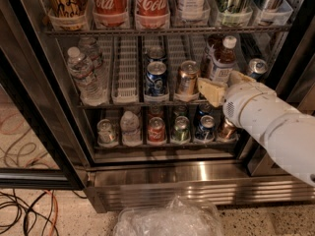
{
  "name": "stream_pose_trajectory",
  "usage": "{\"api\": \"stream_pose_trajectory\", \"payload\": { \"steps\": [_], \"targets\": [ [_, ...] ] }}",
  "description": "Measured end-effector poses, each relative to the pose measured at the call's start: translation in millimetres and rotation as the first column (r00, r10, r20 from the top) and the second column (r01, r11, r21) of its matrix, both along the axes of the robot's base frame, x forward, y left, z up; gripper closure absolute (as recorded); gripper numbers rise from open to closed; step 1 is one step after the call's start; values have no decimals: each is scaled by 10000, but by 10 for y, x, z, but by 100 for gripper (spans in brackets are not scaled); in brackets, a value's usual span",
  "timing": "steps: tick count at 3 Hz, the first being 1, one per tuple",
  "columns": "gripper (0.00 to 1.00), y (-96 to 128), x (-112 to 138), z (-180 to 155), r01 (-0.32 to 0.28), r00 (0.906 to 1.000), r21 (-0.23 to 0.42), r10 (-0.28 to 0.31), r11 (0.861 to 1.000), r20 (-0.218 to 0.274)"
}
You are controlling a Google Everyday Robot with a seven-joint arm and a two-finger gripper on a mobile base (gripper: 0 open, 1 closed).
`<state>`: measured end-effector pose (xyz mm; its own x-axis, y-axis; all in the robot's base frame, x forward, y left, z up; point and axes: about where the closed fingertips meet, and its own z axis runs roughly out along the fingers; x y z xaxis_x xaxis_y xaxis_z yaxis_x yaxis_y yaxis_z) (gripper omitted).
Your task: Pick blue plastic bottle from middle shelf of fridge
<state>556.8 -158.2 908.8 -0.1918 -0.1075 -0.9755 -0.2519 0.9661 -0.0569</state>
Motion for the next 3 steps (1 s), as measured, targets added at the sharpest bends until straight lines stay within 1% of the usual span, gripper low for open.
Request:
{"api": "stream_pose_trajectory", "payload": {
  "steps": [1, 3],
  "targets": [
    [44, -48, 15, -50, 375, 9986, 192, -382, 9991, 367],
    [43, -170, 78, -172, 1028, 9899, 427, -1064, 9938, 933]
  ]
}}
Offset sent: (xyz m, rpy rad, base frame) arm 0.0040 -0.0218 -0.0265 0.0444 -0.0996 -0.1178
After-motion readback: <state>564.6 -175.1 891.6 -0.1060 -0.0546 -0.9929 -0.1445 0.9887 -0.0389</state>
